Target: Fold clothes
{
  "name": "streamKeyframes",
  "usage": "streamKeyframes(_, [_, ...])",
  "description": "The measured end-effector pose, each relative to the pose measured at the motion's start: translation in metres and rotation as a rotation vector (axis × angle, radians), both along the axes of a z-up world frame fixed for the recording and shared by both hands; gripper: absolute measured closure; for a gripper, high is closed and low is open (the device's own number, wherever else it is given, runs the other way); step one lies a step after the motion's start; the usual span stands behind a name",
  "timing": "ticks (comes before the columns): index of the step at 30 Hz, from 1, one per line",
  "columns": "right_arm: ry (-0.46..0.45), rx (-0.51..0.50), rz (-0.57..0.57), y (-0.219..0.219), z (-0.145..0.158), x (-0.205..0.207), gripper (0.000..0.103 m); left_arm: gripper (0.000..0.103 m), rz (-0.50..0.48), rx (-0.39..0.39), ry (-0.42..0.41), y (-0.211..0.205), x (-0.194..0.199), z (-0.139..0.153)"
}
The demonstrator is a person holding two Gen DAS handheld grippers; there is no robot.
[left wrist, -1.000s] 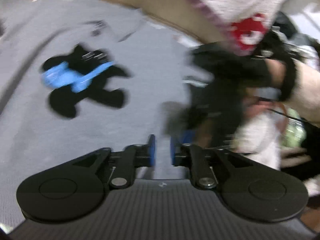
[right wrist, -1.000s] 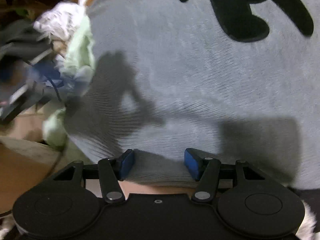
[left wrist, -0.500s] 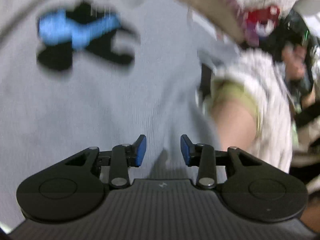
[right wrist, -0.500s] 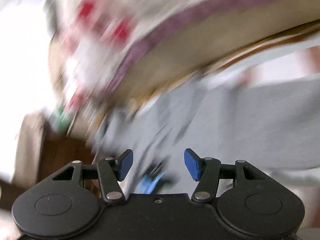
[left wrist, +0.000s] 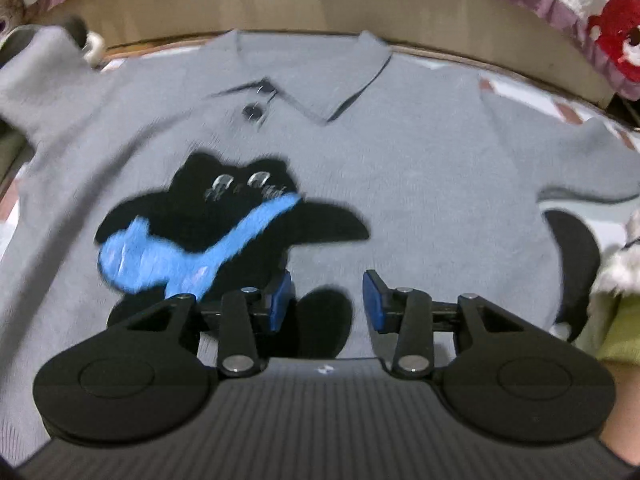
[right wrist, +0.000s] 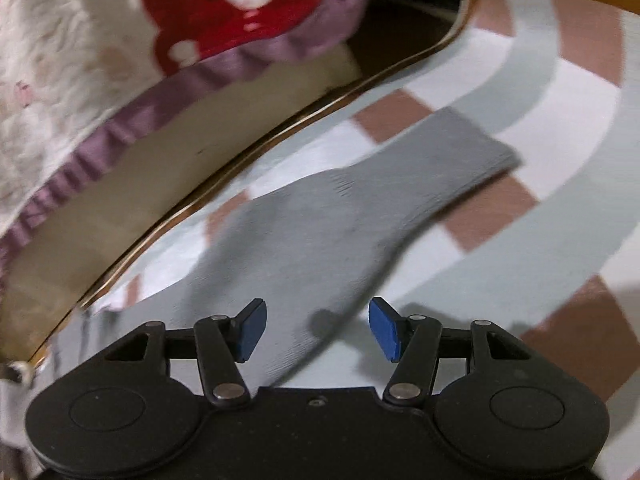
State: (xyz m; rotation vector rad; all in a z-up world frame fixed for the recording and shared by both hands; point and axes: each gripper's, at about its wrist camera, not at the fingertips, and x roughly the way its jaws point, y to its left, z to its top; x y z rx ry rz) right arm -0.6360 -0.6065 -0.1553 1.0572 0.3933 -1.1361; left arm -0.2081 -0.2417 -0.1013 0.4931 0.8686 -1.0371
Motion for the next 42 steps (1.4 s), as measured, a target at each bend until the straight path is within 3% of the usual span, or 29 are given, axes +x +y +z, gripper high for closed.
streamKeyframes(6, [-0.016, -0.092, -0.062, 0.0, -0.025, 0.008, 0.038, 0.06, 0.071, -0.06, -0.014, 0.024, 0.013, 0.008])
streamKeyframes(11, [-0.065, -0.135, -0.082, -0.01, -0.035, 0.02, 0.043, 0.058, 0.098, -0.059, -0.227, 0.023, 0.016, 0.019])
streamKeyframes(12, [-0.075, -0.144, -0.086, -0.013, -0.037, 0.022, 0.06, 0.056, 0.123, -0.046, -0.242, 0.025, 0.022, 0.019])
streamKeyframes(13, [-0.085, -0.152, -0.09, -0.015, -0.038, 0.024, 0.087, 0.056, 0.15, -0.035, -0.237, 0.026, 0.028, 0.018])
streamKeyframes(17, [-0.104, -0.234, -0.114, -0.011, -0.03, 0.023, 0.095, 0.057, 0.232, -0.006, -0.025, 0.043, 0.054, 0.003])
streamKeyframes(20, [-0.038, -0.282, -0.099, -0.009, -0.014, 0.023, 0.096, 0.059, 0.273, -0.009, 0.153, 0.059, 0.055, -0.01])
streamKeyframes(24, [0.05, -0.344, -0.08, -0.006, 0.008, 0.023, 0.096, 0.059, 0.222, -0.037, 0.278, 0.062, 0.034, -0.012])
streamKeyframes(27, [0.092, -0.334, -0.108, -0.012, 0.01, 0.029, 0.097, 0.059, 0.152, -0.002, 0.282, 0.052, 0.022, -0.011])
streamKeyframes(29, [0.101, -0.322, -0.159, -0.014, 0.013, 0.03, 0.097, 0.059, 0.192, -0.038, 0.401, 0.058, 0.029, -0.015])
streamKeyframes(33, [0.18, -0.369, -0.18, -0.011, 0.029, 0.041, 0.097, 0.059, 0.245, -0.075, 0.529, 0.068, 0.038, -0.021])
streamKeyframes(36, [0.203, -0.38, -0.162, -0.014, 0.035, 0.044, 0.097, 0.059, 0.205, -0.047, 0.497, 0.066, 0.03, -0.018])
streamKeyframes(42, [0.156, -0.308, -0.173, -0.019, 0.045, 0.049, 0.097, 0.059, 0.217, -0.026, 0.49, 0.063, 0.035, -0.007])
